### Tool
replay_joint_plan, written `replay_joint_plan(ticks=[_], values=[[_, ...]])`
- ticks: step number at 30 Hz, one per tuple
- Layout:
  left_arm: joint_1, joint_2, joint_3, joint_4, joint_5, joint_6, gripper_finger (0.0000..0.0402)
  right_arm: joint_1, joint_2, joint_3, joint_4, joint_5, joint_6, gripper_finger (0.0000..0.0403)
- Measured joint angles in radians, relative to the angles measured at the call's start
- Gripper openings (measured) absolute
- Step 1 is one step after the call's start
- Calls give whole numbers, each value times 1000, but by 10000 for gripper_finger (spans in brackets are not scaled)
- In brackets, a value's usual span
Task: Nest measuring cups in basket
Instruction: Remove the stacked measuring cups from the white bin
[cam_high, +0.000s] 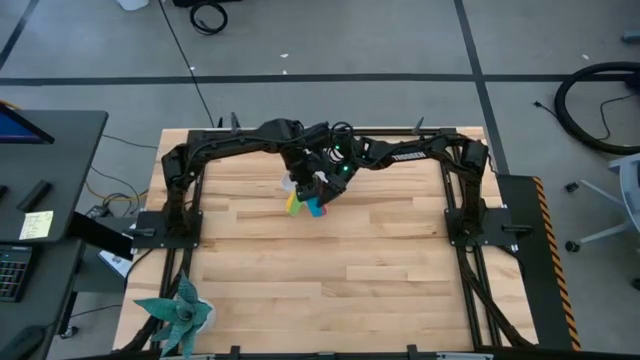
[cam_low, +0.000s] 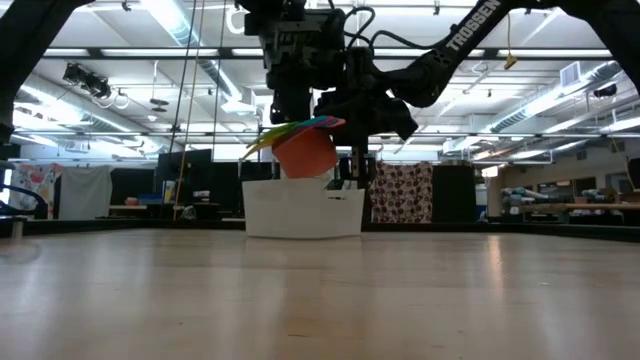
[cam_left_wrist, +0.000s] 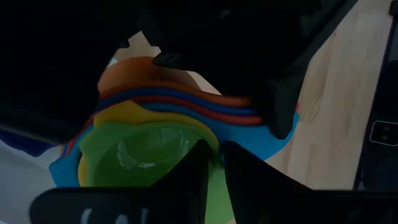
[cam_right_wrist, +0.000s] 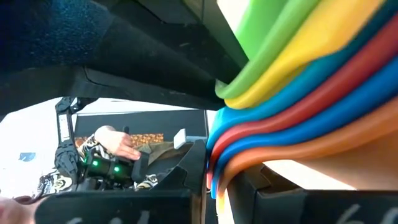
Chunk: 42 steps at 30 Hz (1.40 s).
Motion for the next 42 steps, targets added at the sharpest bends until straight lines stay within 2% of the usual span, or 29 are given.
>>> replay_joint_plan(ticks=[11, 17, 25, 33, 42], values=[[-36, -1, 6, -12, -11, 3, 48, 34, -13, 0, -17, 30, -3, 43], [-54, 0, 93, -104, -98, 43, 38, 41, -53, 0, -15, 76, -16, 43], [-58, 0, 195, -157, -89, 50, 28, 39, -129, 0, -35, 63, 20, 43], [-105, -2, 238, -127, -53, 48, 29, 78, -241, 0, -220, 96, -14, 43], [-200, 8, 234, -113, -104, 61, 29, 161, -262, -3, -356, 202, -183, 42]])
